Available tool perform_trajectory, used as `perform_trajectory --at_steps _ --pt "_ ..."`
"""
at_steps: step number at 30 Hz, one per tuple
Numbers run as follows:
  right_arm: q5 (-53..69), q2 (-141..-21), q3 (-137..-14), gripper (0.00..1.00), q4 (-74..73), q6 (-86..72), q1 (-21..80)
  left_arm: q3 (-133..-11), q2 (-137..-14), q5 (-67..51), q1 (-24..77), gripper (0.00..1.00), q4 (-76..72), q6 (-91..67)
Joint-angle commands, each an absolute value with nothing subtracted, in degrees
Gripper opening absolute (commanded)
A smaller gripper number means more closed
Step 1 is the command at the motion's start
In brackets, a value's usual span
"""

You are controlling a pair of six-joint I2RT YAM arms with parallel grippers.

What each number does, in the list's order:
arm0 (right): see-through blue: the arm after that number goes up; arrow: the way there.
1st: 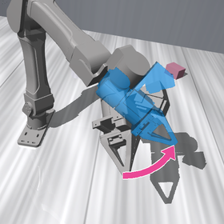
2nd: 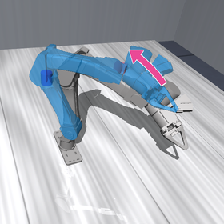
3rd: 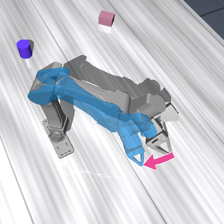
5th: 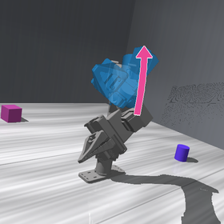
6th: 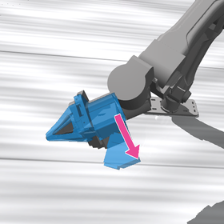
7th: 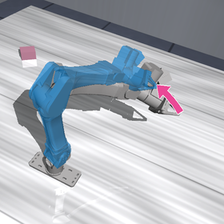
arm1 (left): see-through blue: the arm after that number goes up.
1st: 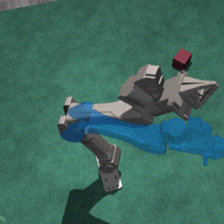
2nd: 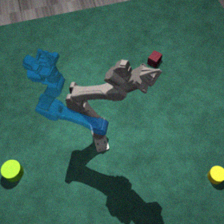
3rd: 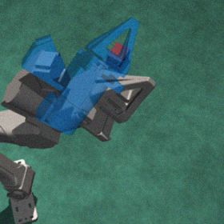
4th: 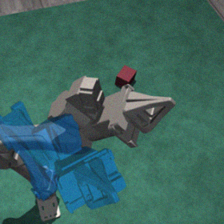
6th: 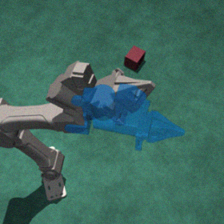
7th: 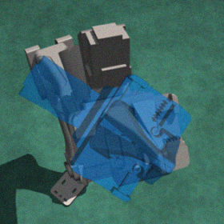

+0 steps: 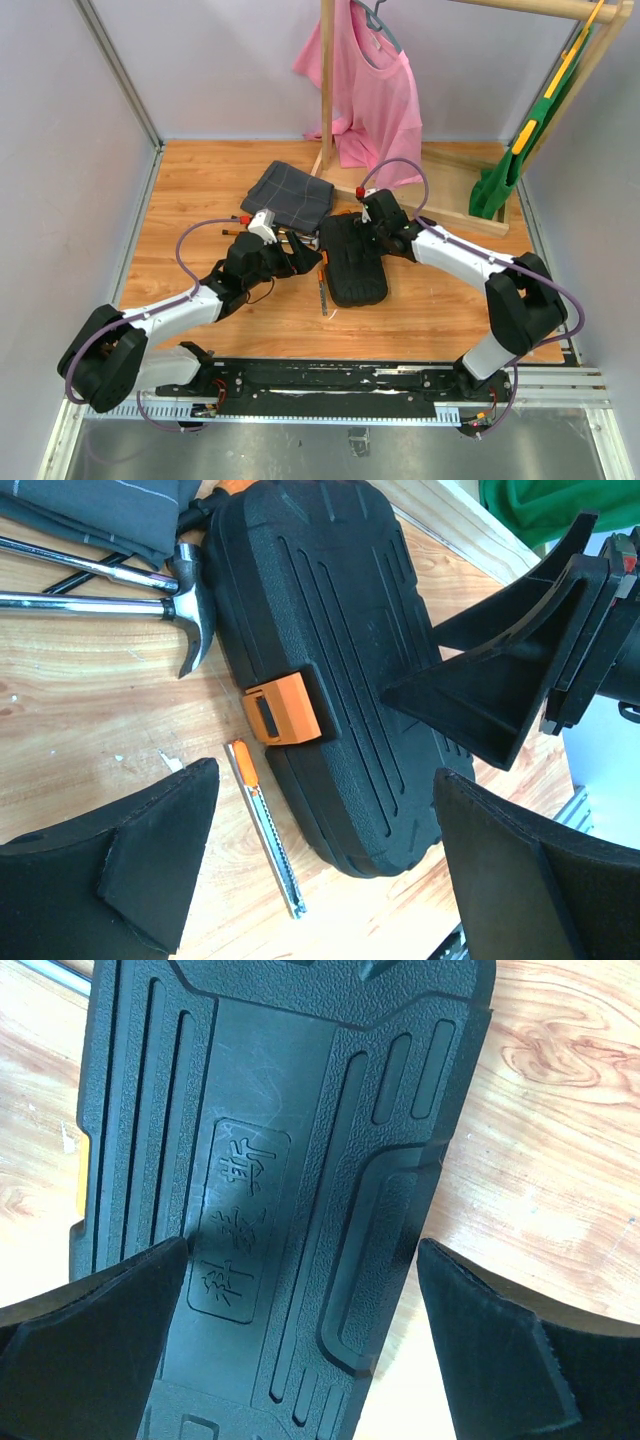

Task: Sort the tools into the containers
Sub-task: Move the storage box to the center of the board.

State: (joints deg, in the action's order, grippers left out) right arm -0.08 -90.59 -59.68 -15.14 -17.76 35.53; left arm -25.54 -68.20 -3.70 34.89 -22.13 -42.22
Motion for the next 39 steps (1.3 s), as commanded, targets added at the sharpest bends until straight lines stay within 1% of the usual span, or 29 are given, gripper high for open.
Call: perform_trajectory --at_steps 1,11,22,30,35,39 --pt "-1.09 -91.33 -62.10 0.99 -16.74 -16.56 37.34 -25.67 -67.41 -3.43 34.19 0.92 -22.49 -40.96" --pt "-0.18 -91.62 -62.68 0.99 -16.69 -16.10 38.22 -25.40 -67.55 -3.98 33.93 0.92 -23.02 -41.12" --pt "-1.58 -95.56 -64.26 0.99 -18.73 -15.78 39.23 -25.31 -67.83 -3.99 33.84 0.92 -23.21 -41.07" --pt "-3.40 -95.47 -63.54 0.99 -19.59 -16.08 39.37 -25.42 -68.44 -4.29 33.75 0.92 -23.47 -41.22" --pt "-4.33 -92.53 -61.99 0.99 -19.02 -16.38 38.77 -25.40 -68.86 -4.34 33.66 0.92 -23.38 -41.31" --pt "1.71 -86.68 -58.28 0.99 -15.48 -17.59 35.39 -25.57 -69.29 -4.50 33.66 0.92 -23.38 -41.29"
